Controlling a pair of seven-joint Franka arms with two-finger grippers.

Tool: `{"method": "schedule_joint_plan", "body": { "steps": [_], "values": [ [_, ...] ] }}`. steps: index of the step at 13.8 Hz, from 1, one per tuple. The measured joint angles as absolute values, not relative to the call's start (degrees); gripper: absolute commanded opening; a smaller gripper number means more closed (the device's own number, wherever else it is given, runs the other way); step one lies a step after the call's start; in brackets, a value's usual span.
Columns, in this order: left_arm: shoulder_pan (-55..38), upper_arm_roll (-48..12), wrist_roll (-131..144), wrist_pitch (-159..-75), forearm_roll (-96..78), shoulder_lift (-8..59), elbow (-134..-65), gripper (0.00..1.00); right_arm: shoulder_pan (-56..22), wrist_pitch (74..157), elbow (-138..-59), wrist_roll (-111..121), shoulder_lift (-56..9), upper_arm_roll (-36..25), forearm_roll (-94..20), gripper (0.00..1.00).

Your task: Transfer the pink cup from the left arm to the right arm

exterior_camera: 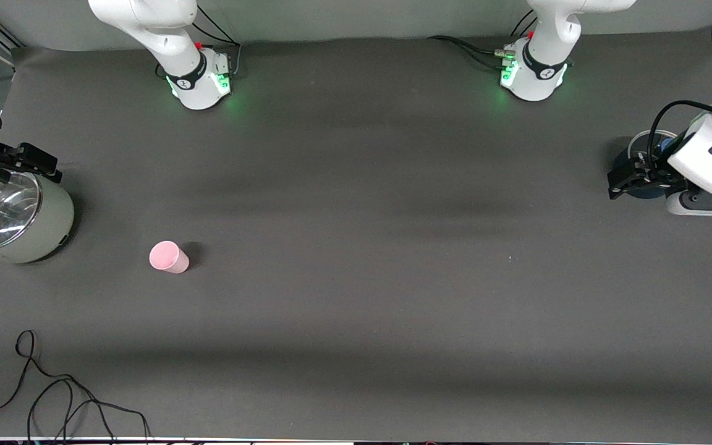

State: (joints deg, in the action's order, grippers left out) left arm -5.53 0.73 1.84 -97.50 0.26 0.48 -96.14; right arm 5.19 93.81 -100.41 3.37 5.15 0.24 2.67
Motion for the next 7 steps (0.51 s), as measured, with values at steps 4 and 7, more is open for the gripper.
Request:
{"method": "schedule_joint_plan", "body": {
  "steps": [4, 7],
  "values": [
    [-5.53, 0.73, 1.72, -97.51, 0.26, 0.58, -96.14, 1.00, 5.14, 93.81, -100.41, 3.37, 5.04, 0.24, 2.67, 1.00],
    [-5.53, 0.73, 1.72, -97.57, 0.26, 0.87, -95.93, 1.00, 5.05, 93.81, -100.41, 3.37, 4.91, 0.29, 2.67, 1.00]
  ]
}}
